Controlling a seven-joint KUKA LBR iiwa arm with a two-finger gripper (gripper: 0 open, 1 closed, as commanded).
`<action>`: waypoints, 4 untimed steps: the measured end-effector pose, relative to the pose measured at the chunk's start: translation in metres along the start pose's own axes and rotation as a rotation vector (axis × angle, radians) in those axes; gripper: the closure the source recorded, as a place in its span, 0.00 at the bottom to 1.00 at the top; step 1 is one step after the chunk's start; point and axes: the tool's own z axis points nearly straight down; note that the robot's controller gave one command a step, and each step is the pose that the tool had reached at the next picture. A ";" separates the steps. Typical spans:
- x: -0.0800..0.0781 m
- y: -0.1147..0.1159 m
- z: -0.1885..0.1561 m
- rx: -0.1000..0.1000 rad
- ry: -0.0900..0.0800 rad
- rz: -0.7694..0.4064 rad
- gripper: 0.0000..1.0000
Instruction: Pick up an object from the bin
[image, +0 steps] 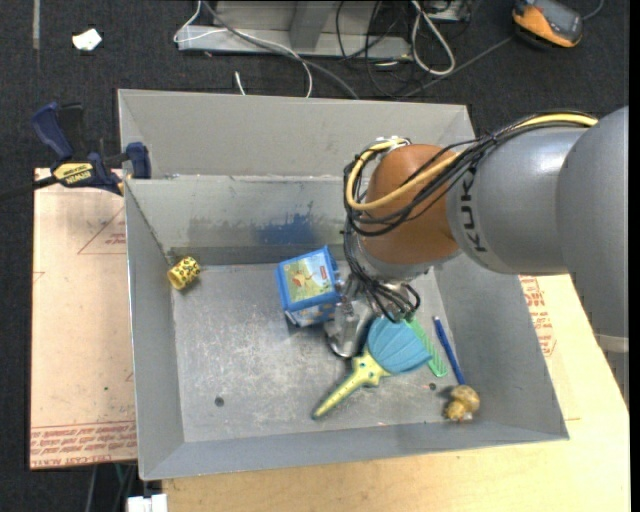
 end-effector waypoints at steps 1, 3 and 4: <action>0.000 -0.005 -0.002 0.002 -0.016 -0.137 1.00; -0.008 -0.001 -0.020 -0.001 -0.004 -0.068 1.00; -0.010 0.002 -0.094 -0.002 -0.003 0.003 1.00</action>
Offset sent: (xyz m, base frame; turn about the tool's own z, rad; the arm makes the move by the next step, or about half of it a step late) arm 0.0101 -0.0048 0.0317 0.0104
